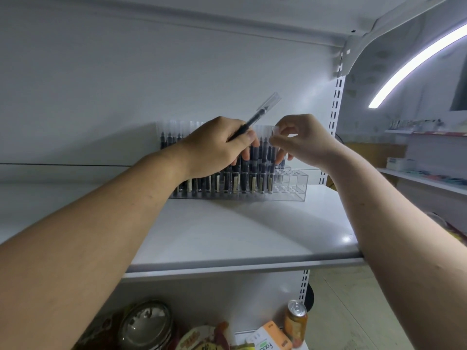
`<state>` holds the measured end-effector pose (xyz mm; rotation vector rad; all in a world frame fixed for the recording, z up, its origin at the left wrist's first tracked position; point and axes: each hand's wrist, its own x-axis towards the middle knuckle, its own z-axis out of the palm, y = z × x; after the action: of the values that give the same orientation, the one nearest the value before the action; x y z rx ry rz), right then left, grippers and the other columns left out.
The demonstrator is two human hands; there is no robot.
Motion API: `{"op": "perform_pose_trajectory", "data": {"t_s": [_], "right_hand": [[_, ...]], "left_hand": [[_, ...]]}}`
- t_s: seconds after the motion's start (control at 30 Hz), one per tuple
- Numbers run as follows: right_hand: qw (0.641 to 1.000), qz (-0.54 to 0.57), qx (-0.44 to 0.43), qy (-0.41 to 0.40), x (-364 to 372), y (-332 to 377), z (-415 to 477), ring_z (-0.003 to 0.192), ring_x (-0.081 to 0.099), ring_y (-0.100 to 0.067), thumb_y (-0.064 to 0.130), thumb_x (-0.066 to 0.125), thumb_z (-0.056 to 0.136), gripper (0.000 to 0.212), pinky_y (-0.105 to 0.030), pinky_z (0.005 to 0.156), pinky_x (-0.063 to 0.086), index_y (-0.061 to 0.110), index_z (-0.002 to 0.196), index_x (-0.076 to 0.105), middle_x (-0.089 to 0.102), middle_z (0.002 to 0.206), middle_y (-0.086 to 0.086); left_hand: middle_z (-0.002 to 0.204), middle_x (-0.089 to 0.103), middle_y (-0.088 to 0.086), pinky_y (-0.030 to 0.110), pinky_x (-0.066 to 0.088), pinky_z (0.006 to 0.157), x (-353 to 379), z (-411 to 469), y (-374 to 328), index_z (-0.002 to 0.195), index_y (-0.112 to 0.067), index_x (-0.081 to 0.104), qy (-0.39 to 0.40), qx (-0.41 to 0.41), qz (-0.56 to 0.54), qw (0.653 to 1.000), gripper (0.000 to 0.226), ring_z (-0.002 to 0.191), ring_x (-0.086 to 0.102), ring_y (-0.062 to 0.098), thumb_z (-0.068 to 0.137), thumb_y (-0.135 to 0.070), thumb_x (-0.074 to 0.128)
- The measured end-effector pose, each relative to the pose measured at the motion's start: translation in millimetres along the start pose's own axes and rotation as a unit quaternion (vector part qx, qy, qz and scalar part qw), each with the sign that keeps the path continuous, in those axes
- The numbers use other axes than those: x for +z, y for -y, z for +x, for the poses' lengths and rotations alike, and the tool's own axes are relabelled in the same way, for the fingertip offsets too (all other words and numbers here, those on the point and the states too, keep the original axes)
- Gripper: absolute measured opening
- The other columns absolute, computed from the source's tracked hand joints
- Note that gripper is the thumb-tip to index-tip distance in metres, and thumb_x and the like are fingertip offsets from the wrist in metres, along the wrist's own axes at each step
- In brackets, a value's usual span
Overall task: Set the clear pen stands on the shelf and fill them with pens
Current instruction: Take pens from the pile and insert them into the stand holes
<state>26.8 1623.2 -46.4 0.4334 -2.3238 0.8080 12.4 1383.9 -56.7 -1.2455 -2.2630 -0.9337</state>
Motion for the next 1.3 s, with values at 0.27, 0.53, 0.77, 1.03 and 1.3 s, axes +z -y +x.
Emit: {"op": "perform_pose_trajectory", "data": {"t_s": [0.27,0.53,0.77,1.03,1.3], "right_hand": [[0.963,0.259,-0.015,-0.073,-9.9,18.6,0.3,0.056,0.052,-0.018,0.002,0.064,0.093,0.019,-0.023,0.054,0.042,0.017,0.095,0.076,0.062,0.071,-0.005],[0.919,0.380,-0.034,0.094,-12.9,25.8,-2.3,0.061,0.051,-0.014,0.009,0.071,0.093,0.005,-0.022,0.049,0.029,0.005,0.092,0.068,0.063,0.077,0.000],[0.898,0.432,0.023,-0.077,-14.0,26.8,3.4,0.064,0.062,-0.023,0.003,0.054,0.100,0.019,-0.030,0.055,0.035,0.007,0.084,0.062,0.070,0.079,-0.011],[0.970,0.104,-0.011,-0.218,-9.7,-3.3,13.1,0.061,0.072,-0.009,0.021,0.065,0.103,0.014,-0.028,0.066,0.057,0.007,0.102,0.068,0.076,0.079,-0.007],[0.986,0.069,0.025,-0.148,-2.0,-4.3,10.3,0.059,0.072,-0.012,0.014,0.063,0.104,0.008,-0.010,0.049,0.041,0.010,0.098,0.067,0.074,0.080,-0.005]], "left_hand": [[0.079,0.069,-0.002,0.036,0.051,0.066,0.0,0.4,-6.1,0.097,-0.017,0.072,-0.031,0.018,-0.007,0.999,0.031,0.071,0.063,0.022,0.113,-0.028,0.048],[0.079,0.071,-0.001,0.026,0.049,0.065,2.2,2.0,-6.9,0.094,-0.016,0.072,-0.024,0.010,0.010,1.000,0.032,0.066,0.063,0.007,0.112,-0.028,0.049],[0.100,0.072,-0.004,0.036,0.058,0.084,6.6,1.0,-6.5,0.113,-0.018,0.071,-0.001,0.069,0.077,0.995,0.024,0.094,0.067,0.012,0.104,-0.039,0.064],[0.144,0.061,-0.009,0.032,0.046,0.111,6.0,2.4,-9.8,0.147,-0.025,0.056,-0.048,0.113,0.151,0.981,0.051,0.132,0.054,0.007,0.103,-0.048,0.062],[0.149,0.059,-0.007,0.045,0.046,0.113,0.9,0.5,-9.9,0.151,-0.029,0.050,-0.080,0.079,0.207,0.972,0.059,0.136,0.053,0.014,0.101,-0.059,0.056]]}}
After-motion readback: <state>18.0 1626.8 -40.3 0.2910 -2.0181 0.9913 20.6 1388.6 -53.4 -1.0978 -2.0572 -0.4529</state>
